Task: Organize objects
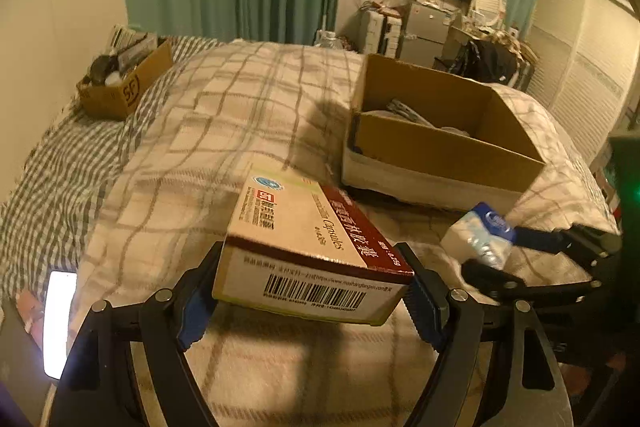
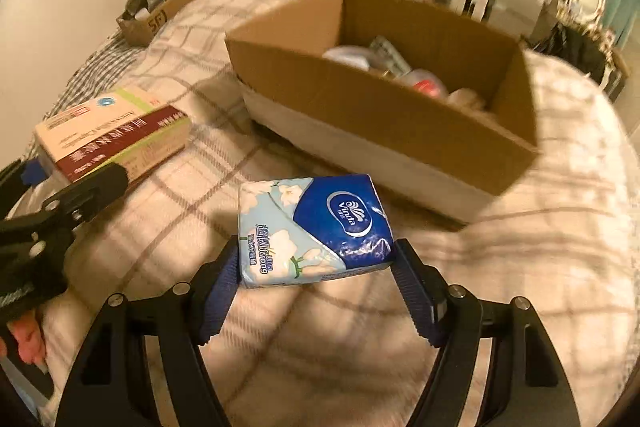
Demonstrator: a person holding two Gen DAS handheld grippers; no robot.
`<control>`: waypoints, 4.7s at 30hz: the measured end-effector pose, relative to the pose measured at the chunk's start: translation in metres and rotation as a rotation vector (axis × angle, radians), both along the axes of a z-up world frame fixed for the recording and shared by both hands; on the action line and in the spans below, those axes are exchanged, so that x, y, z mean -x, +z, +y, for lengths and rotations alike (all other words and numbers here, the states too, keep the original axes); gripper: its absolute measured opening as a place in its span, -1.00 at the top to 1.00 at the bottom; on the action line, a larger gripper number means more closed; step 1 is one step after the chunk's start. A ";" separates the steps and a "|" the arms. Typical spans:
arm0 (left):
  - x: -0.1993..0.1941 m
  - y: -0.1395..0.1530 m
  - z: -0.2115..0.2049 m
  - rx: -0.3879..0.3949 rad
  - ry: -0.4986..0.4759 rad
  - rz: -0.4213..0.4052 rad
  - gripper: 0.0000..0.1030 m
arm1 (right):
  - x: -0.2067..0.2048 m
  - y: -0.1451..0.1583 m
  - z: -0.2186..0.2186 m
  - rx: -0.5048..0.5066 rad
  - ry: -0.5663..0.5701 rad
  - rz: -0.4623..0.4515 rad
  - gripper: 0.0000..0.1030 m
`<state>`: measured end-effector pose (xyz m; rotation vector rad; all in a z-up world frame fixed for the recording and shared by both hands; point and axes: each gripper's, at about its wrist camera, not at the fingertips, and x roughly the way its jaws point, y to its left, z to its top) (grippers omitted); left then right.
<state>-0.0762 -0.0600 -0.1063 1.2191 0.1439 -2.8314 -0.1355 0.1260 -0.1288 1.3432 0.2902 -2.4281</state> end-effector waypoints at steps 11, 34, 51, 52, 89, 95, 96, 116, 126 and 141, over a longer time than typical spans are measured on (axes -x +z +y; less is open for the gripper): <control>-0.025 0.033 0.025 -0.020 -0.079 0.053 0.31 | -0.051 0.062 0.021 -0.007 -0.025 0.156 -0.41; 0.003 -0.018 0.076 0.026 -0.213 -0.117 -0.41 | -0.037 0.056 0.071 0.039 -0.121 0.156 -0.41; 0.034 -0.062 0.155 0.468 -0.332 -0.147 -0.63 | -0.019 0.036 0.129 0.183 -0.190 0.085 -0.41; 0.036 -0.064 0.159 0.482 -0.349 -0.150 -0.63 | -0.019 0.035 0.132 0.197 -0.196 0.080 -0.41; 0.014 0.092 0.097 0.043 -0.342 0.065 0.44 | -0.061 0.140 0.105 0.101 -0.188 0.322 -0.41; 0.049 0.144 0.088 0.012 -0.295 0.150 0.44 | -0.029 0.195 0.083 0.095 -0.148 0.431 -0.41; 0.058 0.149 0.086 0.003 -0.287 0.157 0.44 | -0.017 0.204 0.078 0.097 -0.142 0.446 -0.41; 0.200 0.016 0.082 -0.022 -0.270 -0.098 0.44 | 0.169 0.067 0.052 0.020 -0.192 0.193 -0.41; 0.203 0.027 0.075 -0.033 -0.226 -0.054 -0.31 | 0.165 0.078 0.074 0.129 -0.219 0.265 -0.83; 0.118 0.170 0.077 0.024 -0.191 0.325 -1.00 | 0.059 0.205 0.108 0.144 -0.314 0.532 -0.99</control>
